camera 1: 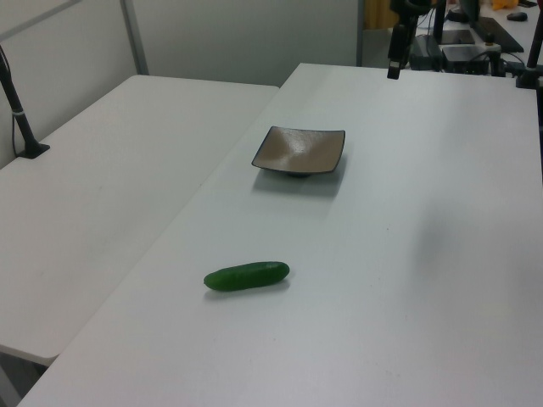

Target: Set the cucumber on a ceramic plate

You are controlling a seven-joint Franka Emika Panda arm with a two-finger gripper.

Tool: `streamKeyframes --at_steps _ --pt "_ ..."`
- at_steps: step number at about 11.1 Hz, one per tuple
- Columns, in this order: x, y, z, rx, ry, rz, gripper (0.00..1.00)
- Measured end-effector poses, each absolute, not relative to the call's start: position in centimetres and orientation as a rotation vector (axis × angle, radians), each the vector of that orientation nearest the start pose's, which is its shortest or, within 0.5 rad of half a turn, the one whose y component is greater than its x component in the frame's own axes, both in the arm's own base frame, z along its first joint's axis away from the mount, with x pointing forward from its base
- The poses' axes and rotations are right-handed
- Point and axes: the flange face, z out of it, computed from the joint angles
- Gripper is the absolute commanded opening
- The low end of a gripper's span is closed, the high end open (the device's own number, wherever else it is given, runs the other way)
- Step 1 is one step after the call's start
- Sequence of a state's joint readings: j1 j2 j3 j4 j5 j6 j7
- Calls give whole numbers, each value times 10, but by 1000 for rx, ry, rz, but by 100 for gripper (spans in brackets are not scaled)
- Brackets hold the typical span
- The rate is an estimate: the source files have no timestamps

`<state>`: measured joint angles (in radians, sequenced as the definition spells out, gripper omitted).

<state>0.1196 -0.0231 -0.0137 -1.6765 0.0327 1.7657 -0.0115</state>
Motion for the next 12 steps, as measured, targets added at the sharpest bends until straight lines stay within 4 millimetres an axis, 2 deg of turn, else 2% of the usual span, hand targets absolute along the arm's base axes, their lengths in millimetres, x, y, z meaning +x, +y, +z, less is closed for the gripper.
streamKeyframes --at_steps 6,9,11,12 --pt "561 70 601 -3093 -199 -159 100" --pt "562 92 585 -3091 -259 -114 100" --pt "570 113 580 -3075 -305 -181 100" --pt "575 129 579 -3059 -335 -245 100"
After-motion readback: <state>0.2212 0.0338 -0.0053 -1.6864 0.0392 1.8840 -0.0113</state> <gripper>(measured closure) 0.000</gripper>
